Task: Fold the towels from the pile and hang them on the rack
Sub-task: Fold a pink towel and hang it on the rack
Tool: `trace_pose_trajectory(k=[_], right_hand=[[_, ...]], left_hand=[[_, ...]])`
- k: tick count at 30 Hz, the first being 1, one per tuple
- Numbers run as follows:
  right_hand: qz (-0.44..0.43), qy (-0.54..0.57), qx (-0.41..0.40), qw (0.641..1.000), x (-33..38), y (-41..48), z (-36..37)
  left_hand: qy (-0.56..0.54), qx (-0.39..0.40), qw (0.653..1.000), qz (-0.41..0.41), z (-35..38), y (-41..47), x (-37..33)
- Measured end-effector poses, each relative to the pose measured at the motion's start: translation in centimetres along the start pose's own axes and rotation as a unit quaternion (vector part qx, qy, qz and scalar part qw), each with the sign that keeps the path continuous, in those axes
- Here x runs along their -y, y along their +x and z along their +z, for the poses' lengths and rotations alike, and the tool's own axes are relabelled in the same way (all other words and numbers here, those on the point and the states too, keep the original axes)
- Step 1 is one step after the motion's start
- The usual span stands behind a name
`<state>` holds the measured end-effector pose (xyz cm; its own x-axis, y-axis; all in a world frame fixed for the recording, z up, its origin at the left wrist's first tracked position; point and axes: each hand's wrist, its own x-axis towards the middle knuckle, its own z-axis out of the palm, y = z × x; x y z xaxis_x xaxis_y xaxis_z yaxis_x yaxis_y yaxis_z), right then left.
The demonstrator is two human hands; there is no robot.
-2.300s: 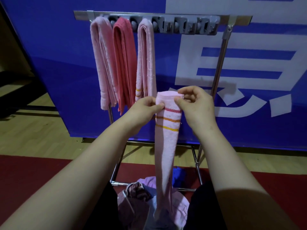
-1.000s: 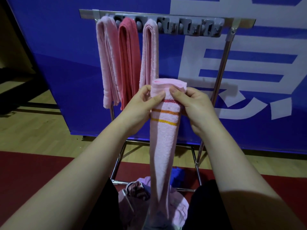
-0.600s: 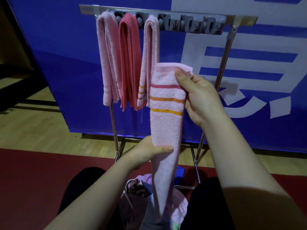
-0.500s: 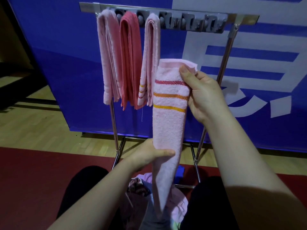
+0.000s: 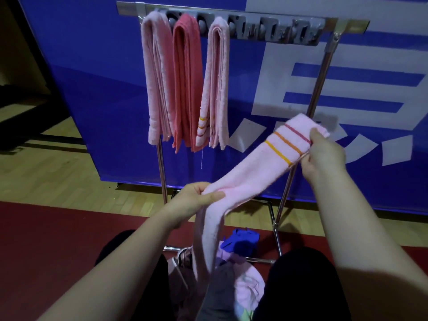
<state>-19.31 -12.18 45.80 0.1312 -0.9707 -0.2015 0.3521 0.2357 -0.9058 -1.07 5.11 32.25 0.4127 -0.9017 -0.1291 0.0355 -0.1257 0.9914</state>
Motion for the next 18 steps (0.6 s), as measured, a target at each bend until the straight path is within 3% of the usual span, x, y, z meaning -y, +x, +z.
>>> trace_pose_trajectory(k=[5, 10, 14, 18], right_hand=[[0.123, -0.083, 0.063, 0.987, -4.4, 1.8, -0.5], [0.173, -0.202, 0.149, 0.952, -7.5, 0.7, 0.0], [0.119, -0.261, 0.22, 0.932, -8.8, 0.1, 0.3], [-0.003, -0.389, 0.31, 0.867, -9.1, -0.7, 0.2]], left_hand=[[-0.052, -0.004, 0.999, 0.006, 0.8, 1.0, -2.9], [-0.071, 0.01, 0.997, -0.001, 1.7, 2.2, -5.8], [-0.076, 0.029, 0.997, -0.004, 1.8, 2.4, -6.6], [-0.109, 0.041, 0.993, -0.001, 1.5, 2.5, -6.6]])
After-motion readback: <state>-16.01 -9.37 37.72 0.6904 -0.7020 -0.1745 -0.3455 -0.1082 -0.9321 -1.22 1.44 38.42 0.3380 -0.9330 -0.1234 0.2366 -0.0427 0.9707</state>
